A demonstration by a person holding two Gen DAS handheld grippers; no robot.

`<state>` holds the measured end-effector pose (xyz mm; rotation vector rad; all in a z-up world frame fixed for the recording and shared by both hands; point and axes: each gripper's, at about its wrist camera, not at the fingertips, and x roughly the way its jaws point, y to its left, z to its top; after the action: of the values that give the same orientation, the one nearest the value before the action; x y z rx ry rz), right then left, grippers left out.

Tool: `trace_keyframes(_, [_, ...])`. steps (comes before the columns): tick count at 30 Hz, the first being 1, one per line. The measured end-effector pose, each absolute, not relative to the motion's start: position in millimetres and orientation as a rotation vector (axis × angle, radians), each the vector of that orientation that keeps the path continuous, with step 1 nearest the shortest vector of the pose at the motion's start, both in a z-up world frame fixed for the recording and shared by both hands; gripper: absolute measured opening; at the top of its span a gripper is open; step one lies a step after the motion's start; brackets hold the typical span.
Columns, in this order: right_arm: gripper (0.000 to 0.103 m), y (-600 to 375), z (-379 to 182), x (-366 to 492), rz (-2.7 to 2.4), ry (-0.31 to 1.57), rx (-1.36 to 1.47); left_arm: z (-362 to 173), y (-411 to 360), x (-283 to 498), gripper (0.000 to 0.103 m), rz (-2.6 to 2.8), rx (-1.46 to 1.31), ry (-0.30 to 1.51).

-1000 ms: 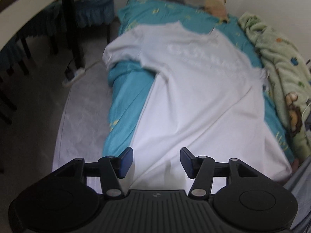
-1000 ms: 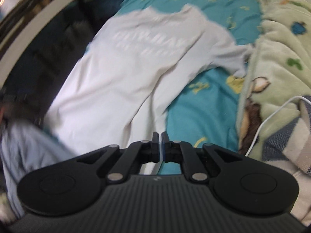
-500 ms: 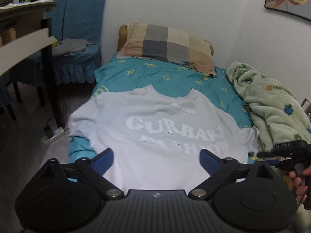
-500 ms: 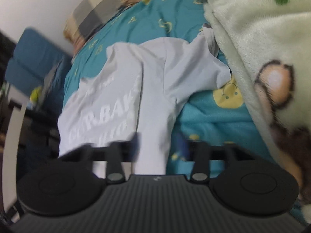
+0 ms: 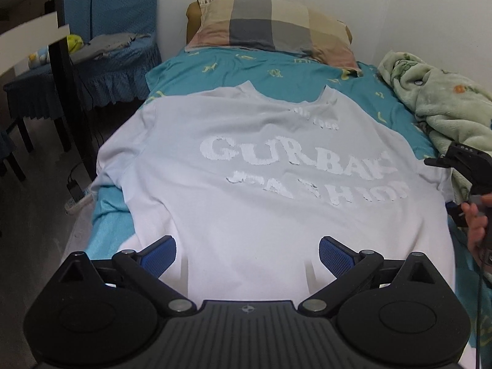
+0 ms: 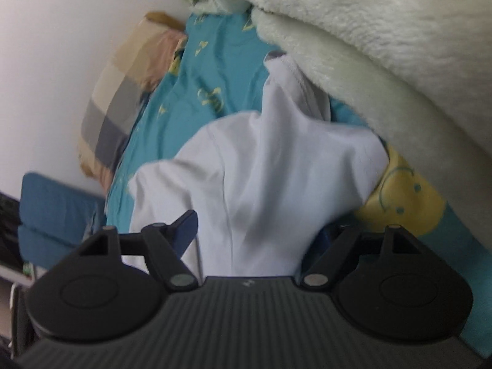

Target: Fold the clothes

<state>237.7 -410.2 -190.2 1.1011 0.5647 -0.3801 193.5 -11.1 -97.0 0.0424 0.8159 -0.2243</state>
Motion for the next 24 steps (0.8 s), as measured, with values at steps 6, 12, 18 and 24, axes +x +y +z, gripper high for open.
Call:
trace_keyframes(6, [0.078,-415.9,-201.5,262.8,-0.481,0.39,0.951,-100.5,-7.4,197.3,0.101,-0.198,0.077,0.805])
trace_keyframes(12, [0.014,-427.2,-201.4,281.4,-0.522,0.396,0.776,-104.7,-2.7,207.1,0.101,-0.187,0.057,0.813])
trace_keyframes(18, [0.008,-404.2,-165.9,285.1,-0.52,0.352,0.55,-102.0,0.4,207.4,0.101,-0.188,0.047,0.815])
trace_keyframes(24, [0.008,-349.2,-103.8,285.8,-0.488,0.273,0.348,-89.6,5.0,201.3,0.101,-0.195,0.026,0.783])
